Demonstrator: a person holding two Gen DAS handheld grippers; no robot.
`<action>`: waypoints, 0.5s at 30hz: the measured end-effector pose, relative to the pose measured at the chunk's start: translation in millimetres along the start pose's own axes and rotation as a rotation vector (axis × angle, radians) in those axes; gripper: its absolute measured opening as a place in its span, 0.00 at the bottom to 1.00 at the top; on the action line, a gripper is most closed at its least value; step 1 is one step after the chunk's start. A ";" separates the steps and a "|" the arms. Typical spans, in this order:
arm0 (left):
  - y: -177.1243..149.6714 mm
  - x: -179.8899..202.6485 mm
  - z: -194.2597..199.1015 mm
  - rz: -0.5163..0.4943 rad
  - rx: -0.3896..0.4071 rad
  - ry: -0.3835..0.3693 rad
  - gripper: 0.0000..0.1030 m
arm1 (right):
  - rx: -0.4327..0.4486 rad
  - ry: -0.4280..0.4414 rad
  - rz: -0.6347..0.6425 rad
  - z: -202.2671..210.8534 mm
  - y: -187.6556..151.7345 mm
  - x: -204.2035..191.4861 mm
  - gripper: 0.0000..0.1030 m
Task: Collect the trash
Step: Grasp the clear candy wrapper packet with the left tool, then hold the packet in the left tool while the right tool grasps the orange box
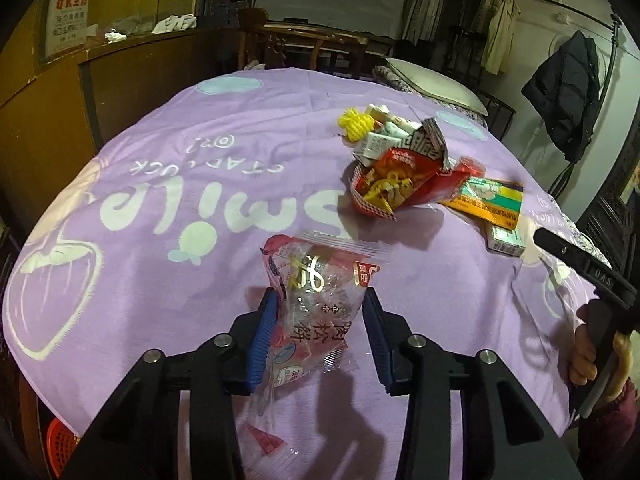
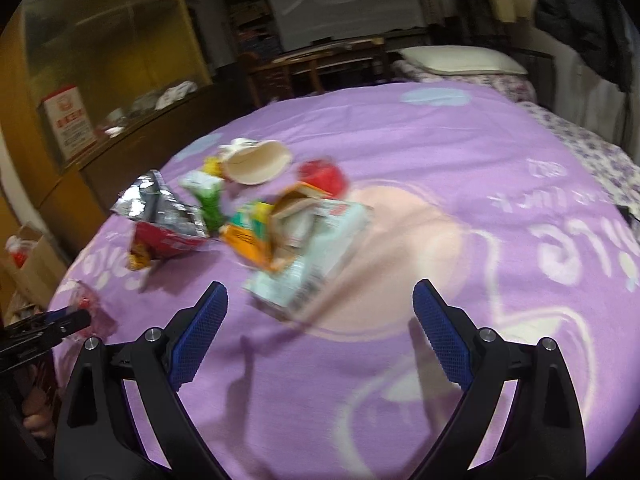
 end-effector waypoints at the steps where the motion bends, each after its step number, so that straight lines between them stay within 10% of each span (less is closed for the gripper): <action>1: 0.4 -1.0 1.2 0.001 0.002 0.002 0.42 | 0.005 0.002 0.012 -1.8 4.7 -4.0 0.88; 12: -1.0 -7.6 -6.0 -0.004 -0.020 0.011 0.42 | -0.028 -0.028 0.159 -51.3 40.9 -22.9 0.88; 15: -1.3 -10.7 -7.4 0.002 -0.025 0.010 0.42 | -0.030 -0.003 0.181 -52.4 38.0 -27.8 0.63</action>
Point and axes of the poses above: each gripper's, at about its wrist camera, not at the fingertips, and z roughly against the way its jaws point, x to its right, y to its top, the point moved 6 cm from there along -z, roughly the way its jaws point, and after that the axes turned 5 degrees about -y, right-handed, at the moved point
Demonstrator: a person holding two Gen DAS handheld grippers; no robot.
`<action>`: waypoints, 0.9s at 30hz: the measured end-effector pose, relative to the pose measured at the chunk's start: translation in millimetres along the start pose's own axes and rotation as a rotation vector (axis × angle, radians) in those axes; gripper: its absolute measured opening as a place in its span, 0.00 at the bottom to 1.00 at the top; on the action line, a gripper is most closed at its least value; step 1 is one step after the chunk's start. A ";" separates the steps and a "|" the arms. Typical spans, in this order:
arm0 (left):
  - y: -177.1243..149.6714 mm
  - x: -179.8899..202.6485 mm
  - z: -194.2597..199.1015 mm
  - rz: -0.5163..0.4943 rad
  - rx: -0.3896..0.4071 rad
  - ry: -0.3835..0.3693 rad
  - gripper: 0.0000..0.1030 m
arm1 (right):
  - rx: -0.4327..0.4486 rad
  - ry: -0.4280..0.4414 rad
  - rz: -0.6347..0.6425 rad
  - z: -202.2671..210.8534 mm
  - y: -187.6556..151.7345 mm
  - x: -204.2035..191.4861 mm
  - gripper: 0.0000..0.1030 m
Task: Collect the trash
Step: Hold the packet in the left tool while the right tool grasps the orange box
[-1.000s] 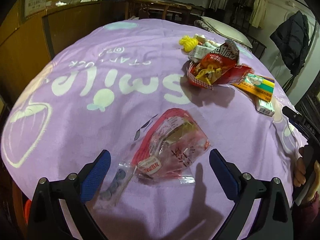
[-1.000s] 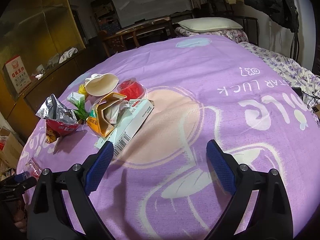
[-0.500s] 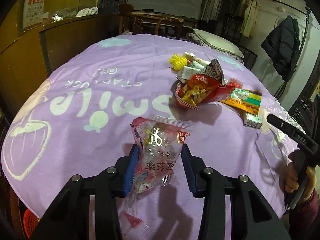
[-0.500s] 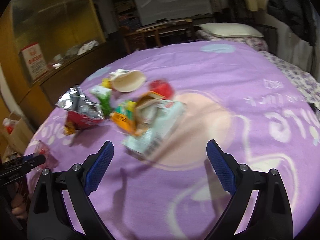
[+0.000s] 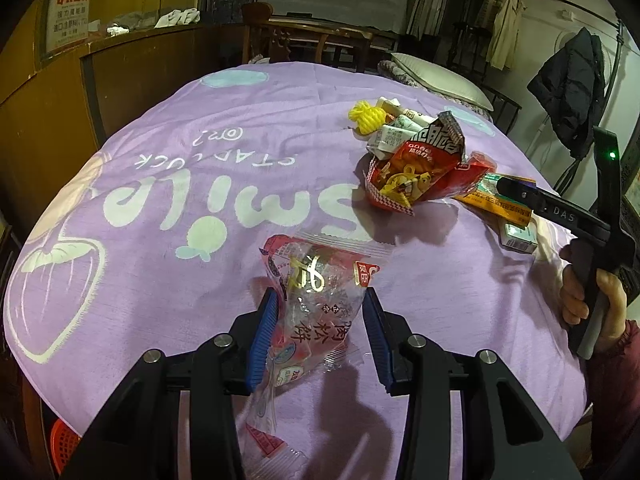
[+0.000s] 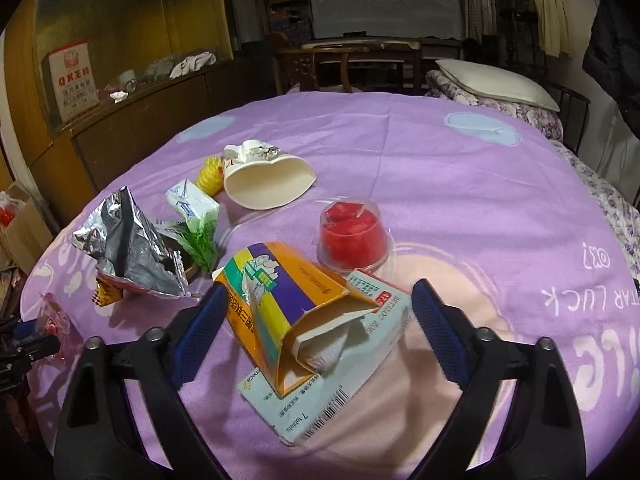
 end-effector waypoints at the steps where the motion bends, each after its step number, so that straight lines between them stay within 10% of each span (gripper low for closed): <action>1: 0.2 -1.2 -0.1 0.002 0.000 0.000 0.42 | 0.004 0.009 0.006 1.9 -0.6 -1.9 0.54; 13: 0.5 -4.3 5.6 0.014 0.014 -0.003 0.42 | 0.190 0.019 0.002 77.7 -16.7 -2.3 0.40; 20: -2.3 -2.4 4.5 0.011 0.001 -0.005 0.42 | 0.098 0.016 0.036 74.1 -30.6 1.1 0.43; 27: -4.2 -1.1 6.4 0.011 0.001 0.002 0.42 | 0.056 0.209 0.007 62.1 -26.4 -36.4 0.43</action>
Point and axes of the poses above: each gripper's, at about its wrist camera, not at the fingertips, and z roughly against the way its jaws point, x to its right, y to its top, the point moved 6 cm from there along -z, roughly the way its jaws point, and after that the axes turned 5 degrees about -y, right-handed, at the moved point
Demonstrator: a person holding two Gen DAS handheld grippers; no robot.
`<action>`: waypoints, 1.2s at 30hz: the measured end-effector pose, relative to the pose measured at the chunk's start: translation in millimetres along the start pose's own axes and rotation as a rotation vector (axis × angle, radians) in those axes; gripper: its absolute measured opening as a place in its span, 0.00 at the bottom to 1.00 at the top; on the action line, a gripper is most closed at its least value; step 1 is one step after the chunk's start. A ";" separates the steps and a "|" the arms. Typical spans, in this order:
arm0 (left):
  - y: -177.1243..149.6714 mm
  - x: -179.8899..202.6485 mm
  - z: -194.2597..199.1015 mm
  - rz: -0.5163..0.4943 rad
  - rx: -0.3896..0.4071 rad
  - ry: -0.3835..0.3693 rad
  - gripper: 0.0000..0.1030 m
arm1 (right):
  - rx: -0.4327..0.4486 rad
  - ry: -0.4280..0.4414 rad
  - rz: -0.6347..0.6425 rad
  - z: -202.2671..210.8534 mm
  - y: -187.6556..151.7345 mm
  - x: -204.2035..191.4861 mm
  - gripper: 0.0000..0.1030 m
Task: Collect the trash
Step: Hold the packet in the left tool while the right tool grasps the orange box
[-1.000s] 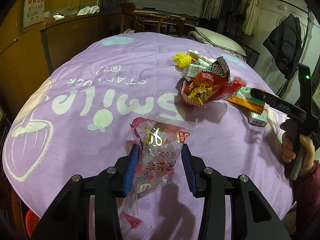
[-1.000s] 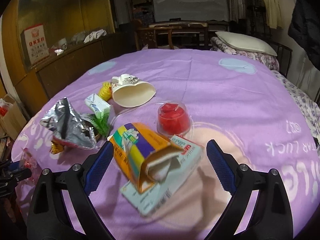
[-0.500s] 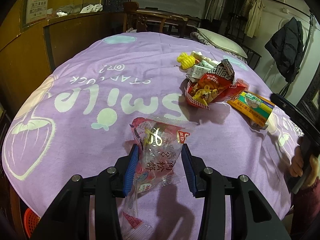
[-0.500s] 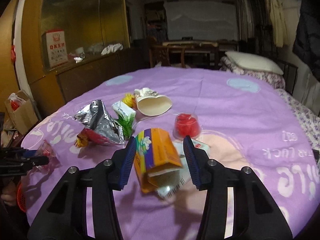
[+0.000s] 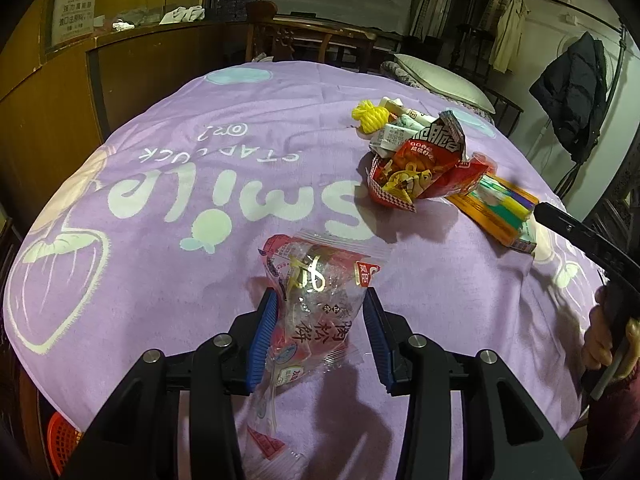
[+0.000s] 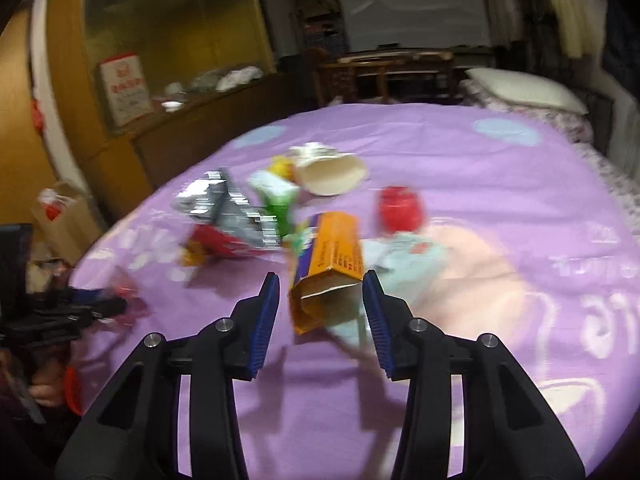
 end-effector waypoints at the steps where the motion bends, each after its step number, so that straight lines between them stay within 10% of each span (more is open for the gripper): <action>1: -0.2 0.0 -0.1 0.001 0.000 0.000 0.42 | 0.001 0.026 0.036 2.0 -2.2 -12.5 0.43; 27: -2.0 -9.6 -2.8 0.028 -0.002 0.010 0.42 | -0.129 -0.025 -0.121 -60.7 -2.9 -11.0 0.60; 31: -1.3 -10.1 -1.9 0.030 0.000 0.011 0.42 | -0.113 -0.003 -0.165 -64.5 2.4 -9.2 0.13; 36: 9.3 -8.9 12.9 0.019 0.039 0.001 0.42 | 0.047 -0.028 -0.118 -5.3 19.3 -12.9 0.10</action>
Point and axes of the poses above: each gripper's, at about its wrist camera, not at the fingertips, and z roughly against the way its jaws point, x to its right, y to its top, the point moved 6 cm from there along -z, roughly the way its jaws point, and after that the axes turned 5 degrees about -y, right-handed, at the moved point
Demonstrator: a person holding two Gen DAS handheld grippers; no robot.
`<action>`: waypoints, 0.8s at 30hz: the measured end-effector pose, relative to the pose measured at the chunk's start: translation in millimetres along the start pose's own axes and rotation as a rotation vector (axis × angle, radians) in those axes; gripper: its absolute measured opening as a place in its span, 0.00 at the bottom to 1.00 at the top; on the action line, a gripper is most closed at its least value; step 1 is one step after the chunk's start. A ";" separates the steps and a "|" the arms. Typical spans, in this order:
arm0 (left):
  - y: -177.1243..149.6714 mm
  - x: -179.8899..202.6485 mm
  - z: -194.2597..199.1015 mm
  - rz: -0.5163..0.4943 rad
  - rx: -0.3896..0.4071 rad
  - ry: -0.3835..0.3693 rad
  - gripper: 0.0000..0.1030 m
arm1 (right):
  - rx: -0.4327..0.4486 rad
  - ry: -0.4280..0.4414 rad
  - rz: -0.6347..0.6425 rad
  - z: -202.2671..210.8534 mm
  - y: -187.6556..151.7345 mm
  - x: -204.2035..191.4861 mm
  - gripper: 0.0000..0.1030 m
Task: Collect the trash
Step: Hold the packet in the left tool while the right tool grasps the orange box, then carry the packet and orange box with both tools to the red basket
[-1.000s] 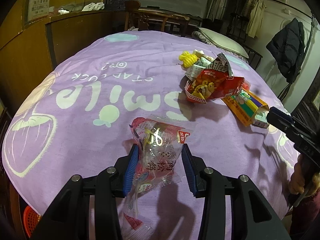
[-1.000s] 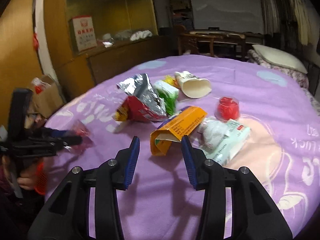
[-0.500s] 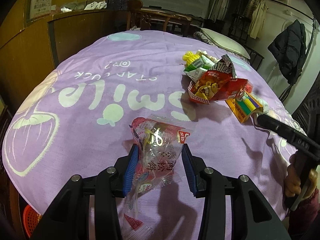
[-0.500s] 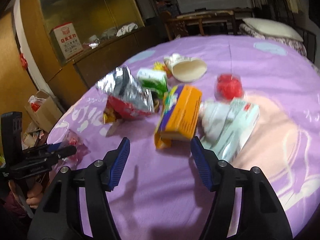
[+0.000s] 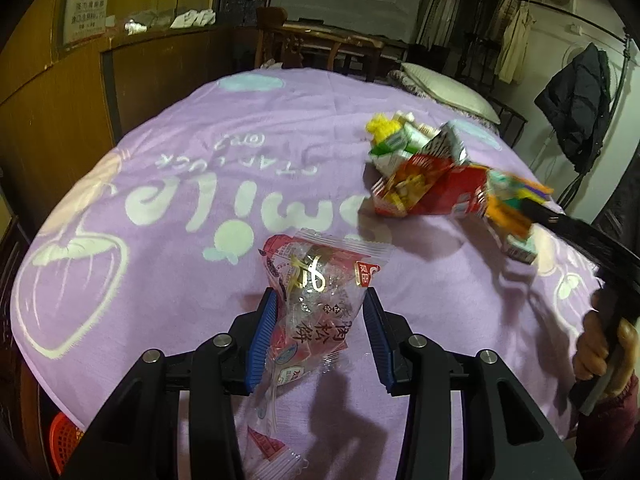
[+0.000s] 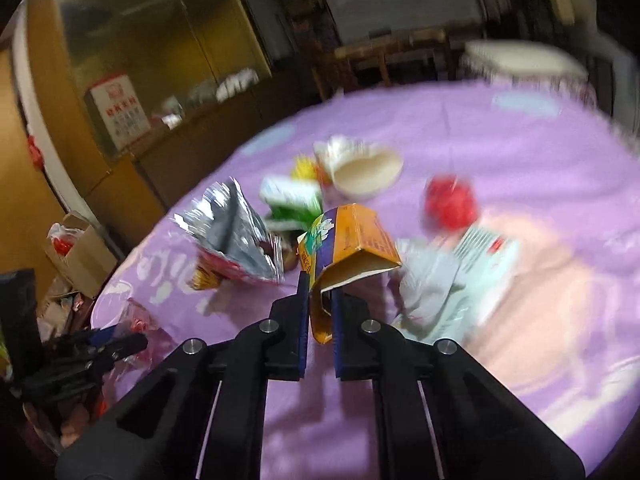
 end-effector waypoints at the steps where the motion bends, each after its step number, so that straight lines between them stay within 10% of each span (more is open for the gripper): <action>1: 3.6 1.1 4.2 -0.006 0.010 -0.003 0.42 | 0.028 0.000 0.004 11.3 4.9 -0.4 0.10; 24: 4.8 -11.3 173.9 -0.084 0.145 0.104 0.42 | 0.202 0.251 0.125 145.4 21.3 -107.9 0.11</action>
Point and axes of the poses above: each gripper's, at about its wrist camera, not at the fingertips, and z roughly against the way its jaws point, x to its right, y to its top, the point moved 6 cm from there along -z, roughly the way its jaws point, and after that the axes turned 5 degrees about -y, right-handed, at the moved point
